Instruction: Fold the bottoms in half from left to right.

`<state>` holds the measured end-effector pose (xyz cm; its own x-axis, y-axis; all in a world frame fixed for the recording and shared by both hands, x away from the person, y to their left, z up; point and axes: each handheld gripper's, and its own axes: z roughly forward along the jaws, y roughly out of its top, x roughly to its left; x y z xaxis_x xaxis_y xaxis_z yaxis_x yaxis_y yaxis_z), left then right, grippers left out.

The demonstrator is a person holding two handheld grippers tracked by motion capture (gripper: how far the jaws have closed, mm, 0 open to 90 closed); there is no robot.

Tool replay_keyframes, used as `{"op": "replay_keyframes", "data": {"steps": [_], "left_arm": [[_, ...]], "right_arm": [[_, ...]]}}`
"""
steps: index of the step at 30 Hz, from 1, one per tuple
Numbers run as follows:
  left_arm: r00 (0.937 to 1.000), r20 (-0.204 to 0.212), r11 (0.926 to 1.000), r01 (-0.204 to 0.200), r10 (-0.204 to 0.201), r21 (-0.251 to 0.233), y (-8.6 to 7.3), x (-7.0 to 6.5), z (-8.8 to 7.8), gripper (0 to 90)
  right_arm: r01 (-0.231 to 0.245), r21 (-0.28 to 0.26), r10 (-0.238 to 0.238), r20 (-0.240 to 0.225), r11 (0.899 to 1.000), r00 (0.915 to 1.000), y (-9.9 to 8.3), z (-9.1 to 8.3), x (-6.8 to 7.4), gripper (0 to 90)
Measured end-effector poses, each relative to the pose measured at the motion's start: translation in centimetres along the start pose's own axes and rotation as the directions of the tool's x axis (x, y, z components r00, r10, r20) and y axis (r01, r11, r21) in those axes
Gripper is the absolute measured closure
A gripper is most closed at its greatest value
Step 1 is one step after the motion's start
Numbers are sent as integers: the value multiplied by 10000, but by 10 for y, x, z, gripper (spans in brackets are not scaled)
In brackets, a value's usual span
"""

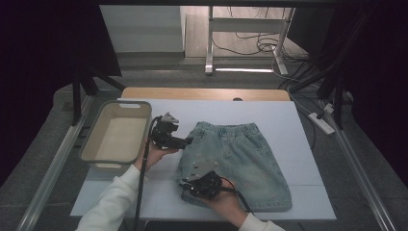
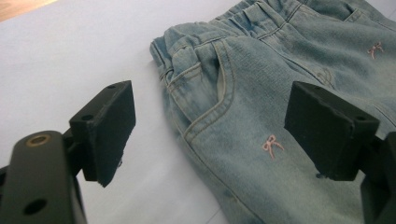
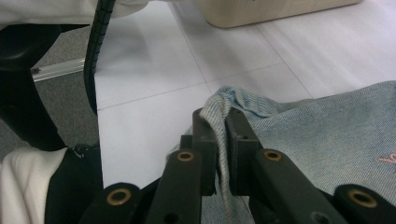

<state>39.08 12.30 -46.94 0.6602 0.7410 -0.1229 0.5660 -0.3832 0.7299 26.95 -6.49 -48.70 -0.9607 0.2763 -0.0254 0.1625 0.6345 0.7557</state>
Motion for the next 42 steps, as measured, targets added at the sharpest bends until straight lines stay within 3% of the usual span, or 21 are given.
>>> {"op": "replay_keyframes", "data": {"steps": [14, 28, 37, 42], "left_arm": [[10000, 86, 9997, 29, -31, 232, 11, 1, 21, 179], [9994, -75, 9979, 338, -335, 559, 17, 13, 44, 182], [9995, -269, 9968, 160, -140, 788, 22, 16, 56, 185], [9992, -267, 9947, 333, -309, 969, 22, 21, 65, 186]], "right_arm": [[-13, 5, 13, 22, 10000, 10000, -2, -1, 0, 839], [4, 77, -3, -33, 10000, 10000, -3, 3, 1, 839], [42, 121, -41, -51, 9999, 10000, -3, 5, 2, 839], [23, 98, -22, -78, 9999, 10000, -3, 5, 2, 838]]}}
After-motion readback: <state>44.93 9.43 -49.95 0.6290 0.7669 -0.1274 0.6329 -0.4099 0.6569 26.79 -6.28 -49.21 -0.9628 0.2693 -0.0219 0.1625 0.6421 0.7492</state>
